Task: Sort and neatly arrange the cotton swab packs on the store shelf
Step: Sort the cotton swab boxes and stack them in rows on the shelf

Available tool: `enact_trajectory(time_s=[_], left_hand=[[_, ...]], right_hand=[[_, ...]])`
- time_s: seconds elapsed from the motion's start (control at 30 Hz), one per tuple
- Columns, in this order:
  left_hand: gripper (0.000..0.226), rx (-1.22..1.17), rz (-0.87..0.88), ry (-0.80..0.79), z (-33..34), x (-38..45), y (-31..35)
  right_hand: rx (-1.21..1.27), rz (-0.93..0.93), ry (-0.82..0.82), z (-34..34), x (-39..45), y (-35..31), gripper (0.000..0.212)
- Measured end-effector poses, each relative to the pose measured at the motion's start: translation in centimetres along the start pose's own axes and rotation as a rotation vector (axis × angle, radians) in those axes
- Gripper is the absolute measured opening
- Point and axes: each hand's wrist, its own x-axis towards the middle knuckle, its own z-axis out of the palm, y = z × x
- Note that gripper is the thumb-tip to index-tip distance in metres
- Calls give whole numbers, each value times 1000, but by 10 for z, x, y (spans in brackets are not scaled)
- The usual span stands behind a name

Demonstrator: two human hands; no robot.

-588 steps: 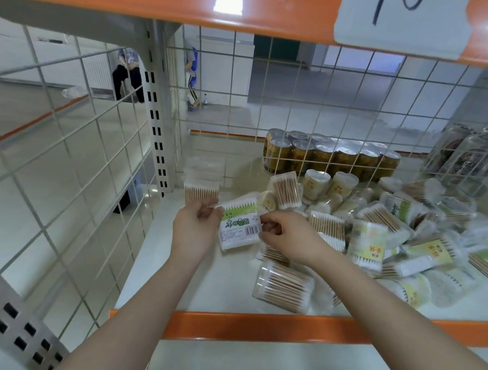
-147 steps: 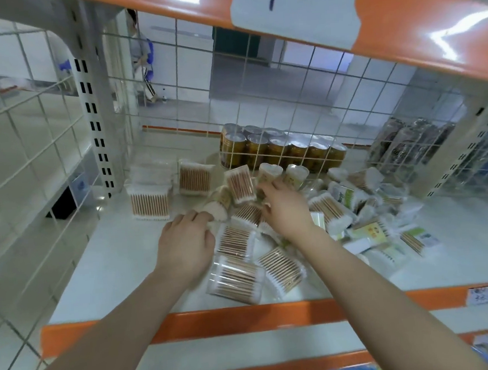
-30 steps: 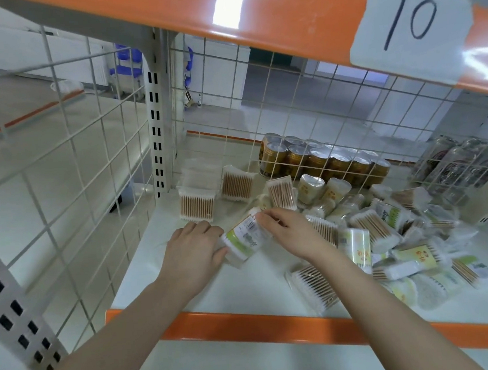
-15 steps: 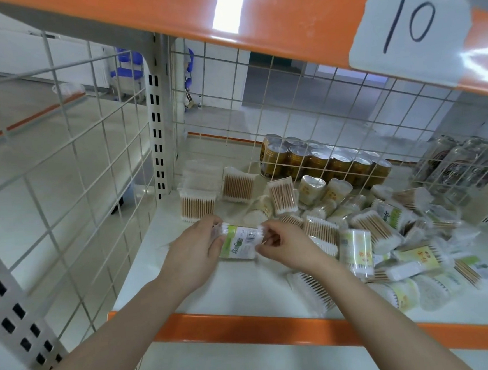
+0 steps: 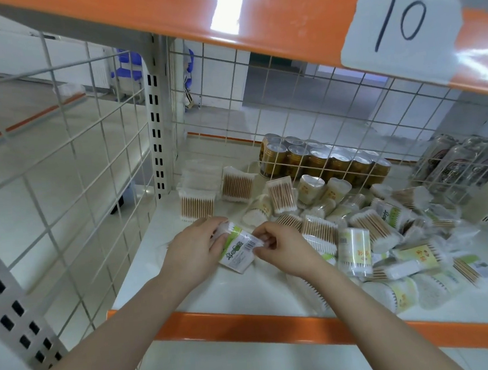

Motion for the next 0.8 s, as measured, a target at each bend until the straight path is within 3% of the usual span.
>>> enact_trajectory(time_s=[0.13, 0.27, 0.47, 0.57, 0.67, 0.8], left_hand=[[41, 81, -76, -20, 0, -4, -7], [33, 24, -88, 7, -1, -4, -12], [27, -27, -81, 71, -2, 2, -11], [29, -6, -90, 73, -2, 4, -11], [30, -4, -96, 63, -1, 5, -12], [31, 8, -111, 64, 0, 7, -10]], right_hand=[[65, 30, 56, -3, 2, 2, 20], [125, 39, 75, -5, 3, 4, 16], [131, 49, 12, 0, 5, 7, 7], [80, 30, -46, 3, 3, 7, 18], [69, 16, -87, 5, 0, 4, 3], [39, 9, -113, 5, -1, 0, 12]])
